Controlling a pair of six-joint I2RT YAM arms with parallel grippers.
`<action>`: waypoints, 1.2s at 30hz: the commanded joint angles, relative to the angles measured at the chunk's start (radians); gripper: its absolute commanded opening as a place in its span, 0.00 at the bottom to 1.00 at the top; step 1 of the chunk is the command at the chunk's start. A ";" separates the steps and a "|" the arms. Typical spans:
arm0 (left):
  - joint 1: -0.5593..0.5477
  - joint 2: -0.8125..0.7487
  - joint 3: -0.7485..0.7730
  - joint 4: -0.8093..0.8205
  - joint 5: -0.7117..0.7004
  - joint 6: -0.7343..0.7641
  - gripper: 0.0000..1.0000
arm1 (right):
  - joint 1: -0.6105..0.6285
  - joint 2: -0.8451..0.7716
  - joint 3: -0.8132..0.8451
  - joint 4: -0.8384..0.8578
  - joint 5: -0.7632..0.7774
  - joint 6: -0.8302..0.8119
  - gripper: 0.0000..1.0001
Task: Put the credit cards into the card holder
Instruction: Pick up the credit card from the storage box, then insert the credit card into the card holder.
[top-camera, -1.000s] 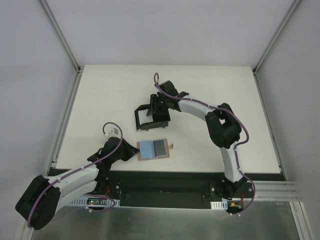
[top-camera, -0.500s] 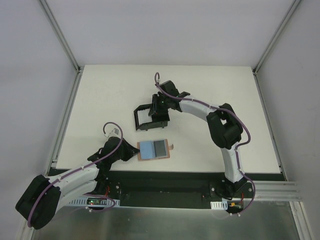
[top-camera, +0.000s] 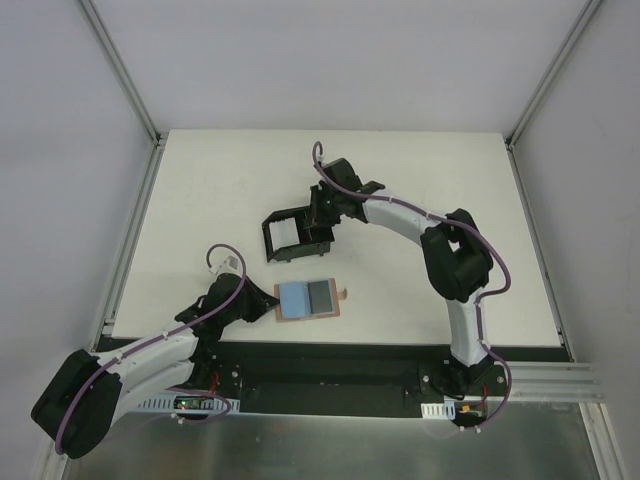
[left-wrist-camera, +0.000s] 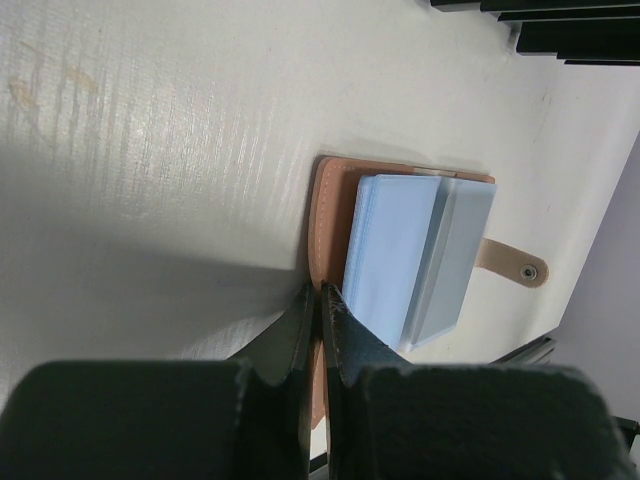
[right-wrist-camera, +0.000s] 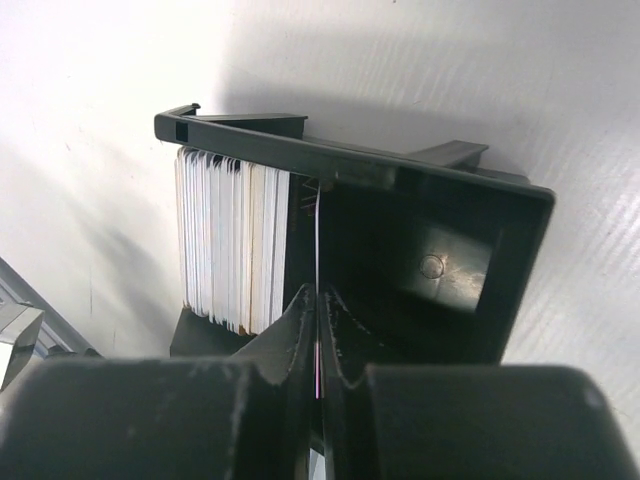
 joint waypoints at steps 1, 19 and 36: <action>0.009 0.010 0.015 -0.052 0.012 0.029 0.00 | 0.004 -0.064 0.035 -0.054 0.068 -0.034 0.02; 0.009 0.004 -0.008 -0.050 0.015 0.013 0.00 | 0.009 -0.338 -0.069 -0.035 0.100 -0.045 0.00; 0.009 -0.025 -0.020 -0.056 0.018 0.007 0.00 | 0.127 -0.633 -0.727 0.373 -0.021 0.263 0.00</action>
